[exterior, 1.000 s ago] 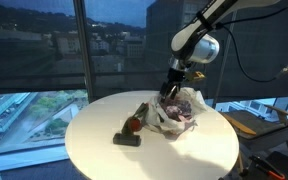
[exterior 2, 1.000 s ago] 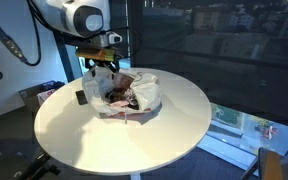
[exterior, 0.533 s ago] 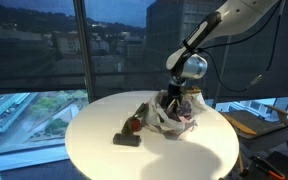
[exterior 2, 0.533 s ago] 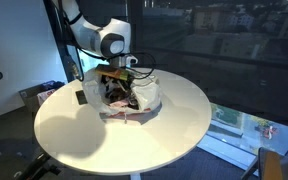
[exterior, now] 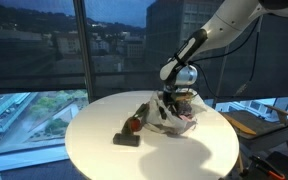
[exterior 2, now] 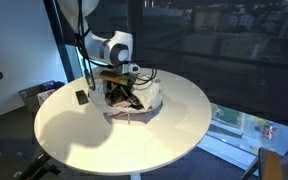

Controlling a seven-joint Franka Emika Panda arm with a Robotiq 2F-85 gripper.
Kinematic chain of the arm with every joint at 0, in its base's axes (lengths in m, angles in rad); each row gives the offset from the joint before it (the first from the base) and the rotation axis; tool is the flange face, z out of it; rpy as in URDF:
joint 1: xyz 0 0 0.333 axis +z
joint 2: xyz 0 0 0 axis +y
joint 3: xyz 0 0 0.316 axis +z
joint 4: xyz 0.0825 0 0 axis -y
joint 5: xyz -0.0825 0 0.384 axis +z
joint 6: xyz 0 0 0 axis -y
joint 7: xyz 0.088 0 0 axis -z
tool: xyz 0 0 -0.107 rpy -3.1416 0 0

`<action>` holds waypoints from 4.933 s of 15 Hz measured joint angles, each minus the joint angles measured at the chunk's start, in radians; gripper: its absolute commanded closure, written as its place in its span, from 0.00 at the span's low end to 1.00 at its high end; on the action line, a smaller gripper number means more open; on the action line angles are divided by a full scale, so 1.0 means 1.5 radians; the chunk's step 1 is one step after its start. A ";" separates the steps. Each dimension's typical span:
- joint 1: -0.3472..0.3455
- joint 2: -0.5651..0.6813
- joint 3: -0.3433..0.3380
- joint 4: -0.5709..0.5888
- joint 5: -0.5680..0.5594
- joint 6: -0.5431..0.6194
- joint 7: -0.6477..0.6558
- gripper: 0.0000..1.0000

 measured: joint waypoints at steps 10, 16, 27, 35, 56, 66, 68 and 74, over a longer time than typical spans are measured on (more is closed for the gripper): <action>0.023 0.025 -0.020 0.055 -0.020 -0.091 0.124 0.92; 0.065 -0.020 -0.052 0.039 -0.063 -0.169 0.246 0.89; 0.088 -0.272 -0.074 -0.134 -0.238 -0.214 0.552 0.90; 0.089 -0.357 -0.041 -0.203 -0.373 -0.336 0.826 0.90; 0.049 -0.535 0.019 -0.329 -0.722 0.113 0.897 0.93; 0.096 -0.396 0.038 -0.284 -0.720 0.378 0.744 0.94; 0.112 -0.346 0.054 -0.258 -0.695 0.405 0.691 0.94; 0.043 -0.151 0.185 -0.190 -0.538 0.414 0.413 0.83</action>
